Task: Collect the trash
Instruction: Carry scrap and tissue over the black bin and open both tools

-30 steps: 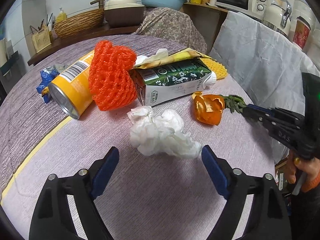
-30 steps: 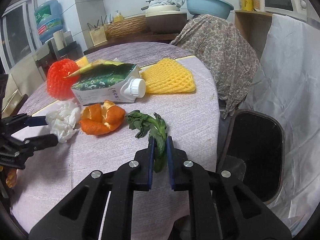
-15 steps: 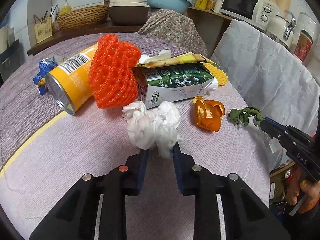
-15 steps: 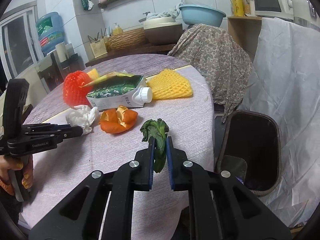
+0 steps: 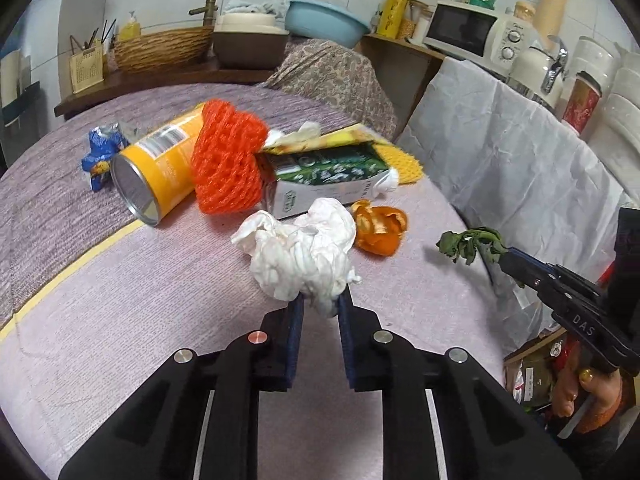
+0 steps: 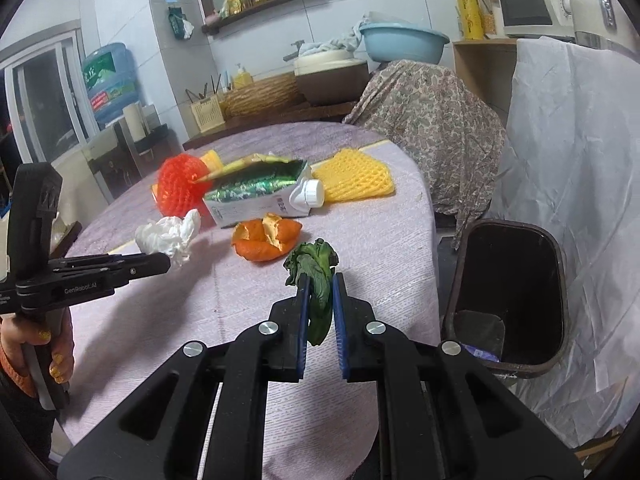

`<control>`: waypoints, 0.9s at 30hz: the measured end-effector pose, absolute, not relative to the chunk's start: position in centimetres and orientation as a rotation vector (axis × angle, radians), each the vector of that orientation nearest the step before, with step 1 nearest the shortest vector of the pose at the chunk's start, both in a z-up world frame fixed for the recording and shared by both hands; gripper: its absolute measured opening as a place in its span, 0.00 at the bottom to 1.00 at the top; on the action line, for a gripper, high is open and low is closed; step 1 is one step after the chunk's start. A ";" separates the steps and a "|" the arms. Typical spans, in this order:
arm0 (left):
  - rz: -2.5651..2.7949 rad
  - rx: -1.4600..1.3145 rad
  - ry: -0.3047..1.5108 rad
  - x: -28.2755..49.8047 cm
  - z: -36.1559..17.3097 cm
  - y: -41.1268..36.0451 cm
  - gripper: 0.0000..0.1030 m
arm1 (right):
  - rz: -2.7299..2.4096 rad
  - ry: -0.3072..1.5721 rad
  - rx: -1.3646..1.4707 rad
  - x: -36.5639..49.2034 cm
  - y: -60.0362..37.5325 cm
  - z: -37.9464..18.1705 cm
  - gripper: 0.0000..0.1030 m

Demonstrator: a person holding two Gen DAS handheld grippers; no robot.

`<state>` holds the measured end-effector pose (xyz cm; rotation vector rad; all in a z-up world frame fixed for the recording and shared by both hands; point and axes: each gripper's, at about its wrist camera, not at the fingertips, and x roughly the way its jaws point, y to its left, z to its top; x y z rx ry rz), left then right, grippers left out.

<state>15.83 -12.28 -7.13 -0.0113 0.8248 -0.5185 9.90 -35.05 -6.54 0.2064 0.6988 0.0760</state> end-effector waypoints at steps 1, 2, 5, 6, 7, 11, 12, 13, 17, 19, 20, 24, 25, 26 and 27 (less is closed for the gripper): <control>-0.527 -0.008 0.814 15.5 -6.7 -12.6 0.17 | 0.073 0.685 0.209 9.6 -35.2 -6.2 0.12; -0.539 -0.005 0.801 15.2 -6.2 -13.0 0.17 | 0.065 0.669 0.210 9.4 -35.4 -5.9 0.12; -0.590 0.008 0.783 14.6 -5.1 -14.8 0.17 | 0.021 0.637 0.210 8.9 -36.7 -5.1 0.12; -0.609 0.018 0.779 14.6 -4.8 -15.7 0.17 | -0.004 0.631 0.207 8.9 -37.4 -4.9 0.12; -0.630 0.038 0.771 14.4 -4.4 -16.9 0.17 | -0.046 0.626 0.209 8.9 -38.4 -4.9 0.12; -0.727 0.079 0.766 14.6 -3.7 -21.2 0.17 | -0.189 0.637 0.271 9.2 -42.7 -5.8 0.12; -0.740 0.089 0.765 14.7 -3.7 -22.1 0.17 | -0.230 0.654 0.273 9.5 -43.8 -6.3 0.12; -0.756 0.100 0.767 14.8 -3.7 -23.4 0.17 | -0.272 0.671 0.272 9.8 -45.1 -7.0 0.12; -0.832 0.100 0.832 16.4 -4.3 -28.1 0.17 | -0.353 0.740 0.296 10.8 -48.6 -10.1 0.12; -0.859 0.102 0.861 17.0 -4.6 -30.3 0.17 | -0.381 0.780 0.308 11.4 -50.2 -11.9 0.12; -0.865 0.115 0.869 17.3 -4.8 -31.6 0.17 | -0.388 0.796 0.321 11.5 -50.8 -12.6 0.12; -0.869 0.177 0.886 18.1 -5.9 -35.8 0.17 | -0.425 0.857 0.351 12.0 -52.7 -15.5 0.12; -0.869 0.189 0.902 18.6 -6.5 -37.1 0.17 | -0.429 0.870 0.359 12.1 -53.1 -16.2 0.12; -0.871 0.199 0.924 19.1 -7.2 -38.3 0.17 | -0.432 0.877 0.367 12.0 -53.5 -16.8 0.12; -0.869 0.209 0.947 19.6 -8.0 -39.5 0.17 | -0.435 0.885 0.377 12.0 -53.8 -17.3 0.12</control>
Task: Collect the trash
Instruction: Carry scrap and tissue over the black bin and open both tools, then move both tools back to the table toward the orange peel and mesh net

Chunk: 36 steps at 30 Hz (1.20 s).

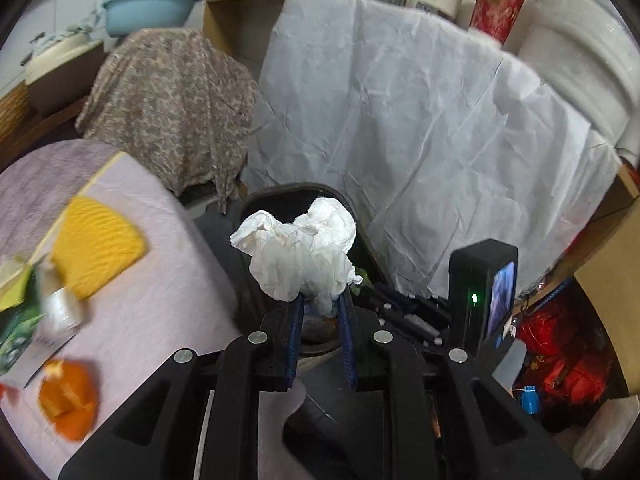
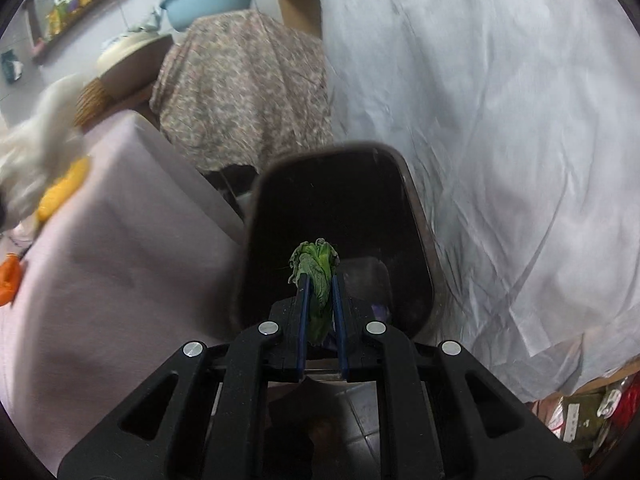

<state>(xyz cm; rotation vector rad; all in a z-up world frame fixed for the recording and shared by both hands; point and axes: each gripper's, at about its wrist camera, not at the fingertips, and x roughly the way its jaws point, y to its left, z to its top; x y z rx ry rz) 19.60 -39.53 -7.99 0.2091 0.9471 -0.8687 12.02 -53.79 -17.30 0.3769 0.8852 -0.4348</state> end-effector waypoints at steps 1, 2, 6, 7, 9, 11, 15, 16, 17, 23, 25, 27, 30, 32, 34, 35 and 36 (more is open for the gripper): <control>-0.865 0.215 0.966 19.9 -8.7 -40.2 0.17 | -0.440 0.893 0.384 11.8 -54.1 -17.9 0.12; -0.859 0.229 0.986 20.2 -9.6 -41.2 0.17 | -0.447 0.904 0.395 11.7 -54.5 -18.5 0.12; -0.848 0.255 1.045 21.1 -12.6 -44.2 0.17 | -0.454 0.925 0.431 11.4 -55.2 -20.2 0.12; -0.846 0.251 1.060 21.4 -13.0 -44.6 0.18 | -0.452 0.926 0.435 11.4 -55.2 -20.4 0.12; -0.837 0.251 1.086 21.8 -13.8 -45.3 0.20 | -0.452 0.920 0.442 11.4 -55.3 -20.7 0.12; -0.831 0.235 1.095 21.9 -14.0 -45.4 0.28 | -0.465 0.910 0.445 11.3 -55.6 -21.1 0.12; -0.823 0.225 1.080 22.1 -13.8 -45.1 0.44 | -0.463 0.918 0.466 11.3 -56.0 -21.8 0.16; -0.820 0.215 1.076 22.0 -13.5 -44.9 0.54 | -0.464 0.923 0.469 11.3 -56.0 -21.9 0.26; -0.822 0.200 1.066 22.0 -13.1 -44.5 0.58 | -0.466 0.922 0.472 11.2 -56.0 -21.9 0.32; -0.859 0.190 1.003 20.7 -11.2 -43.3 0.78 | -0.484 0.886 0.438 10.7 -55.1 -20.4 0.61; -0.884 0.170 0.994 20.1 -10.4 -42.4 0.80 | -0.477 0.883 0.443 10.4 -54.7 -19.7 0.61; -0.898 0.147 0.979 19.7 -9.5 -41.3 0.82 | -0.459 0.861 0.452 10.0 -54.3 -18.6 0.66; -0.907 0.130 0.932 18.6 -7.7 -39.1 0.84 | -0.443 0.827 0.447 9.2 -53.1 -16.8 0.72; -0.899 0.123 0.886 17.9 -6.3 -37.3 0.86 | -0.423 0.809 0.434 9.1 -51.9 -15.4 0.72; -0.887 0.116 0.842 17.2 -5.2 -35.6 0.90 | -0.399 0.789 0.429 9.0 -50.7 -14.2 0.76; -0.871 0.110 0.815 16.8 -4.5 -34.3 0.90 | -0.382 0.780 0.423 9.1 -49.8 -13.5 0.76; -0.858 0.106 0.799 16.6 -4.1 -33.4 0.91 | -0.367 0.773 0.418 9.2 -49.1 -13.0 0.76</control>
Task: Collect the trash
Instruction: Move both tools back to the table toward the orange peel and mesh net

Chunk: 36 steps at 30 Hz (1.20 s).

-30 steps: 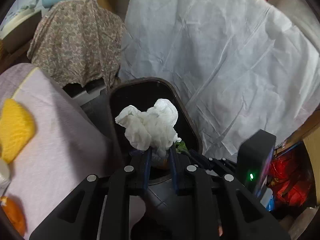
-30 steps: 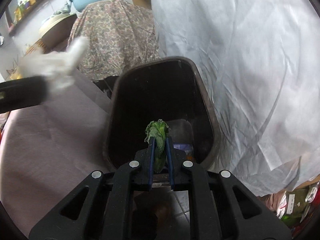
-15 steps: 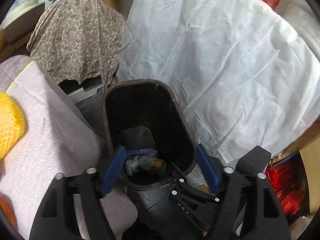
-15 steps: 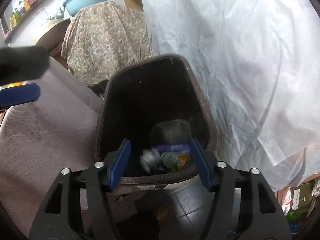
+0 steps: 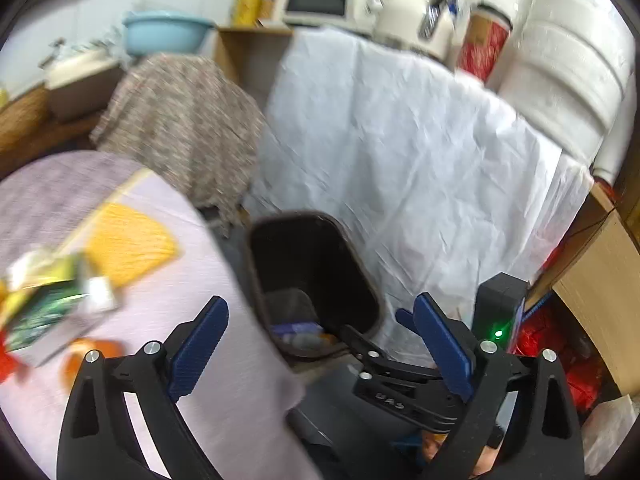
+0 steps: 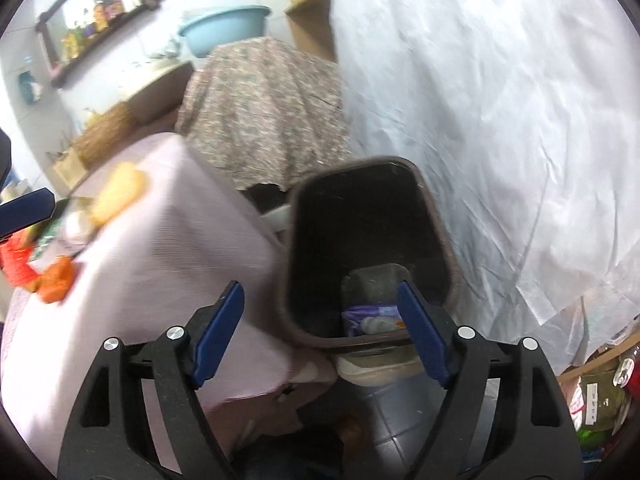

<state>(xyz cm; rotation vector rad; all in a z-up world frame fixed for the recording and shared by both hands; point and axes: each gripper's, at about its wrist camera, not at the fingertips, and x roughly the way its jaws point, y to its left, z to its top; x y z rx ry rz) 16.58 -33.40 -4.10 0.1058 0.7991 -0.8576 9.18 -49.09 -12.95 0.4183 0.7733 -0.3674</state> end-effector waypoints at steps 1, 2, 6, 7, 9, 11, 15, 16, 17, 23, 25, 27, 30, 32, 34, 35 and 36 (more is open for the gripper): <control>-0.837 0.101 0.771 16.3 -3.5 -32.1 0.91 | -0.349 0.766 0.413 9.2 -48.3 -12.3 0.77; -0.814 0.099 0.747 16.2 -3.2 -30.9 0.91 | -0.323 0.756 0.406 9.4 -47.3 -11.6 0.77; -0.683 0.091 0.676 15.8 -2.3 -25.3 0.92 | -0.247 0.733 0.349 10.1 -43.7 -9.1 0.79; -0.657 0.080 0.670 15.9 -2.2 -24.2 0.92 | -0.220 0.726 0.335 10.4 -42.5 -8.4 0.80; -0.596 0.048 0.667 16.0 -2.4 -21.3 0.92 | -0.183 0.720 0.313 10.9 -40.7 -7.7 0.81; -0.536 0.025 0.672 16.1 -2.8 -19.1 0.92 | -0.148 0.725 0.302 11.4 -38.9 -7.1 0.82; -0.406 0.003 0.699 16.1 -4.4 -15.1 0.92 | -0.071 0.746 0.262 12.5 -35.5 -6.6 0.82; -0.391 0.003 0.707 16.2 -4.8 -14.2 0.92 | -0.048 0.757 0.244 12.7 -34.5 -6.6 0.82; -0.367 0.005 0.717 16.3 -5.3 -13.4 0.92 | -0.034 0.763 0.230 13.0 -33.8 -6.5 0.82; -0.295 -0.043 0.749 17.3 -6.4 -9.5 0.89 | 0.058 0.828 0.143 16.0 -29.5 -7.0 0.82; -0.286 -0.045 0.749 17.6 -6.5 -8.8 0.89 | 0.068 0.857 0.092 17.3 -28.2 -7.4 0.82; -0.286 -0.049 0.752 17.8 -6.5 -8.6 0.89 | 0.052 0.872 0.050 18.7 -27.3 -7.8 0.82; -0.290 -0.049 0.761 18.3 -6.7 -8.2 0.89 | 0.054 0.917 0.055 20.5 -26.9 -8.6 0.82; -0.297 -0.039 0.765 18.8 -6.6 -8.4 0.89 | 0.061 0.938 0.060 21.4 -26.8 -9.0 0.82; -0.297 -0.036 0.766 19.3 -6.5 -8.5 0.89 | 0.038 0.952 0.050 22.3 -26.7 -9.4 0.79; -0.301 -0.036 0.768 19.6 -6.4 -8.6 0.89 | 0.035 0.956 0.053 22.5 -26.9 -9.6 0.74; -0.304 -0.034 0.769 20.0 -6.3 -8.7 0.89 | 0.042 0.963 0.062 22.5 -26.9 -9.8 0.63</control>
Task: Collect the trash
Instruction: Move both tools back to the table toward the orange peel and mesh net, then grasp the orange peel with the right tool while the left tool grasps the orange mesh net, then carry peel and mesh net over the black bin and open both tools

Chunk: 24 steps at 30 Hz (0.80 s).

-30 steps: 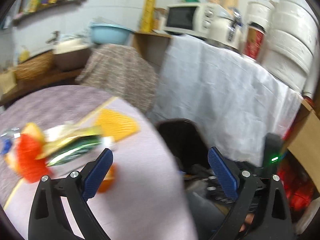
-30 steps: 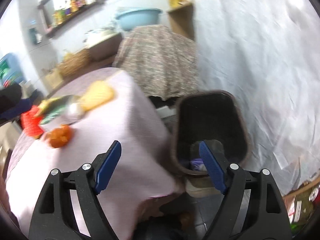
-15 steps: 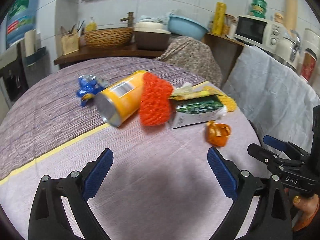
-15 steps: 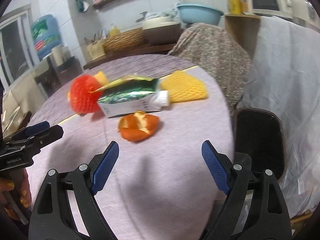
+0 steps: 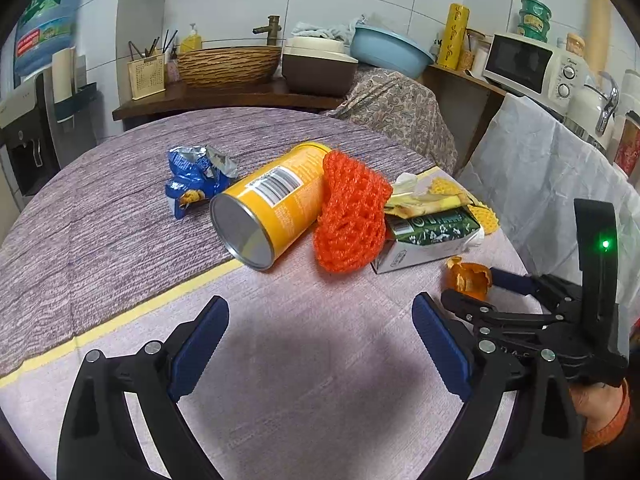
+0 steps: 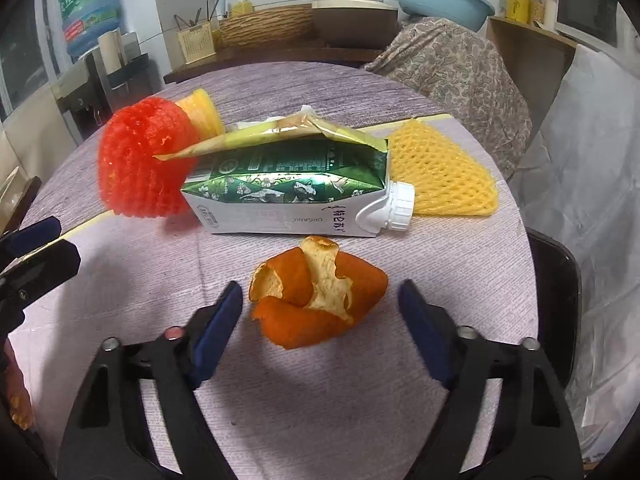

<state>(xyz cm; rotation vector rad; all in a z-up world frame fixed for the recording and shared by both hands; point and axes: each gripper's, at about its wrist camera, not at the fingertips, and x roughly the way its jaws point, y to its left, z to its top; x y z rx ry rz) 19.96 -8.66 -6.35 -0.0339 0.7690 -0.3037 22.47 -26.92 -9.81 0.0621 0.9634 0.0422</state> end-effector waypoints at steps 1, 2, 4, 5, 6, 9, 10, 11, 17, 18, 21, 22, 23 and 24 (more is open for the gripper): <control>-0.303 -0.029 0.767 20.2 -6.4 -8.7 0.89 | 0.047 0.974 0.074 22.5 -27.0 -10.0 0.53; -0.300 -0.022 0.764 20.4 -6.3 -8.8 0.89 | 0.044 0.974 0.079 22.6 -27.1 -10.0 0.50; -0.292 -0.008 0.763 21.1 -6.3 -9.1 0.89 | 0.045 0.965 0.086 22.4 -27.3 -9.9 0.39; -0.293 -0.009 0.765 21.4 -6.3 -9.1 0.88 | 0.049 0.958 0.096 22.0 -27.5 -9.8 0.36; -0.295 -0.011 0.767 21.7 -6.3 -9.2 0.86 | 0.054 0.955 0.105 21.8 -27.5 -9.7 0.32; -0.295 -0.004 0.776 22.5 -6.5 -9.7 0.78 | 0.069 0.948 0.128 21.1 -27.8 -9.4 0.27; -0.299 -0.002 0.781 22.8 -6.5 -9.8 0.77 | 0.071 0.948 0.126 20.9 -27.8 -9.4 0.26; -0.301 -0.003 0.782 23.0 -6.6 -10.0 0.76 | 0.072 0.945 0.122 20.7 -27.7 -9.4 0.26; -0.317 -0.020 0.789 23.8 -6.6 -10.7 0.50 | 0.071 0.930 0.121 19.9 -27.5 -9.4 0.26; -0.323 -0.022 0.797 23.9 -6.8 -10.8 0.38 | 0.070 0.927 0.123 19.8 -27.4 -9.4 0.26; -0.320 -0.031 0.808 23.7 -7.1 -10.8 0.24 | 0.071 0.919 0.133 19.5 -27.4 -9.5 0.26; -0.322 -0.045 0.811 23.5 -7.2 -10.5 0.21 | 0.073 0.917 0.135 19.5 -27.5 -9.4 0.26; -0.324 -0.055 0.813 23.4 -7.3 -10.2 0.21 | 0.074 0.914 0.137 19.5 -27.5 -9.5 0.26; -0.326 -0.066 0.815 23.3 -7.4 -10.0 0.19 | 0.075 0.912 0.138 19.4 -27.5 -9.4 0.26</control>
